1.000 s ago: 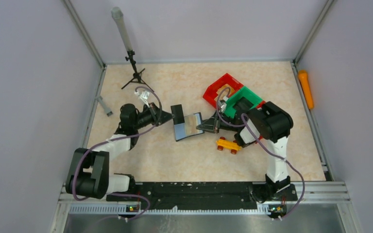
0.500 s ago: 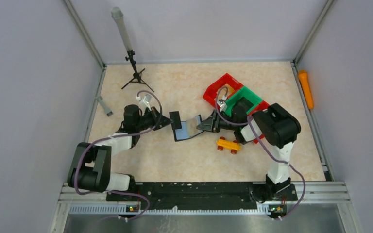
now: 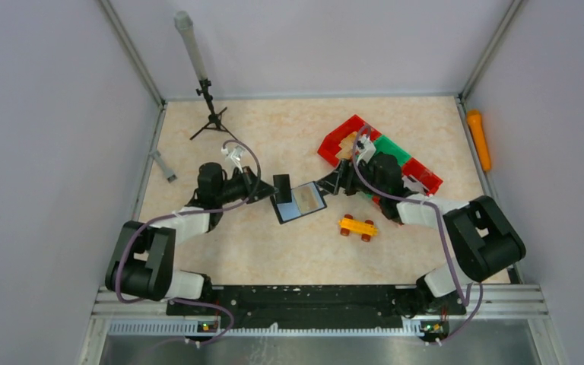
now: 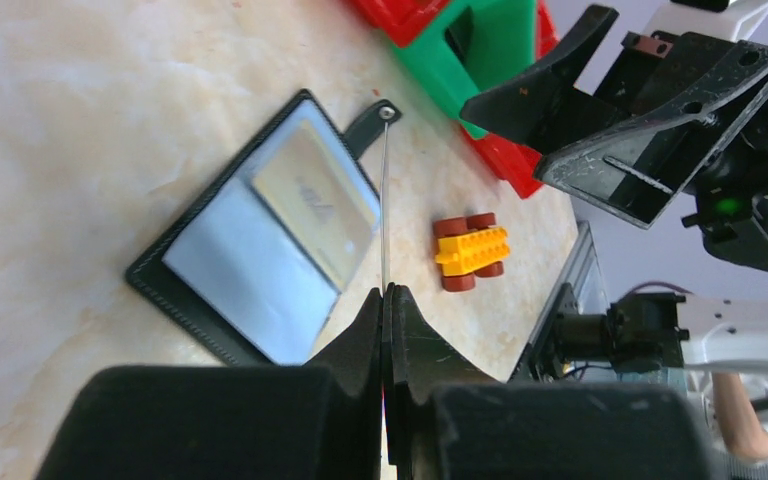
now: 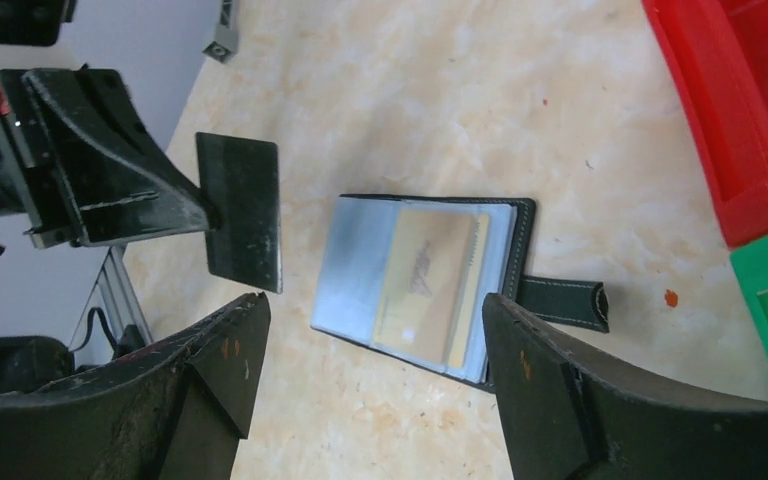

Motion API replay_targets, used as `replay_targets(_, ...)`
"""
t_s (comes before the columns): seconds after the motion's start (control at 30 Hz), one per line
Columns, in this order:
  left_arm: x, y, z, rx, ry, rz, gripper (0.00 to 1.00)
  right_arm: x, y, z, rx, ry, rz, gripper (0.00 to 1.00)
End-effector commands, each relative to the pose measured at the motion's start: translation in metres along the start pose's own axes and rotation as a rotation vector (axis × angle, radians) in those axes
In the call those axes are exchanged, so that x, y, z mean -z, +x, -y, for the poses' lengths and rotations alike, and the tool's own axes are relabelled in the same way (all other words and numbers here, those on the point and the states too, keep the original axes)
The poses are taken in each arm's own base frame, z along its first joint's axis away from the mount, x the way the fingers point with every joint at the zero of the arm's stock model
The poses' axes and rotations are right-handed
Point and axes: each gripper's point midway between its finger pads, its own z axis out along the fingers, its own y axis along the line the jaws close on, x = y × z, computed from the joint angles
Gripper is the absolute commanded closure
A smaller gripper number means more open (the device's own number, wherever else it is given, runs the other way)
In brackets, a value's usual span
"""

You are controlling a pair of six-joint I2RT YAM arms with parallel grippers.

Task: Take the credit cards out of the card holder
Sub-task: Place the card holder at the center of the board, then place the credit card in the storage box.

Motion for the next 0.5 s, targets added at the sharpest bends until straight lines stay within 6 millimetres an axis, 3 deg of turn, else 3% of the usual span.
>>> replay_targets(0.0, -0.006, -0.013, 0.044, -0.125, 0.156, 0.013, 1.00, 0.009, -0.009, -0.032, 0.112, -0.152, 0.040, 0.22)
replay_targets(0.33, 0.002, 0.000, 0.103, -0.238, 0.395, 0.006, 1.00, 0.028, -0.005, -0.092, 0.180, -0.467, 0.070, 0.39)
replay_targets(0.47, 0.008, 0.000, 0.113, -0.255, 0.439, 0.015, 1.00, 0.036, -0.001, -0.110, 0.191, -0.569, 0.079, 0.42)
